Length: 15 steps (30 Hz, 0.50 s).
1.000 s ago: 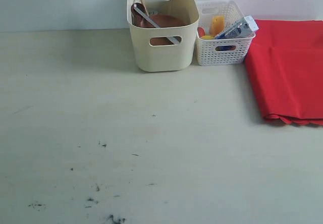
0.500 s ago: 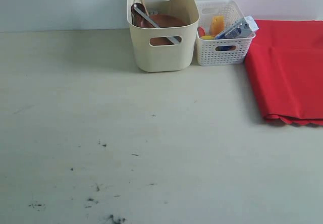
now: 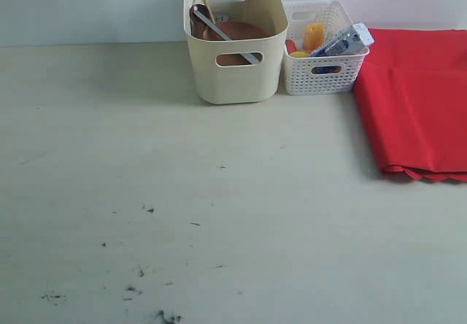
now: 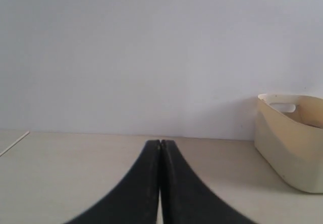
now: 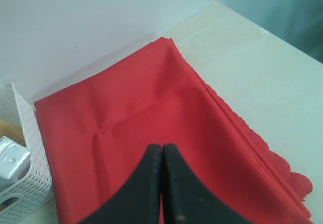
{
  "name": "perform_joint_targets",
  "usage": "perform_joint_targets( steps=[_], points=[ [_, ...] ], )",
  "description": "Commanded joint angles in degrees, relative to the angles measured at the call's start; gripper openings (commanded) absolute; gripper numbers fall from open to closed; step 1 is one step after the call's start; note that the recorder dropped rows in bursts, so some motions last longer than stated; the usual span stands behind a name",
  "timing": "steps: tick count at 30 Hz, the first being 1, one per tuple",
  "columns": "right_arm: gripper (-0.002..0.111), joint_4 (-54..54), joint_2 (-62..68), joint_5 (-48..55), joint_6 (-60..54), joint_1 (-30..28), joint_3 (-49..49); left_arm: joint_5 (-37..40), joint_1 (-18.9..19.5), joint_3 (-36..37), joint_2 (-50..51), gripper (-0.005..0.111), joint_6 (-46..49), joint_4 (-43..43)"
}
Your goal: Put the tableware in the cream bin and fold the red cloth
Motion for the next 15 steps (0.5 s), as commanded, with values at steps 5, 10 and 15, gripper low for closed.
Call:
perform_joint_targets(
  steps=[5,10,15],
  points=[
    [0.000,-0.06,-0.35,-0.25,0.09,0.15,0.11,7.70,0.21,0.15,-0.28,0.002,-19.39,18.29],
    [0.000,-0.06,-0.35,-0.25,0.09,0.15,0.11,11.39,0.21,0.15,-0.28,0.002,-20.25,18.29],
    [0.000,-0.06,-0.35,-0.25,0.09,0.15,0.11,11.31,0.21,0.15,-0.28,0.002,-20.44,18.36]
  ],
)
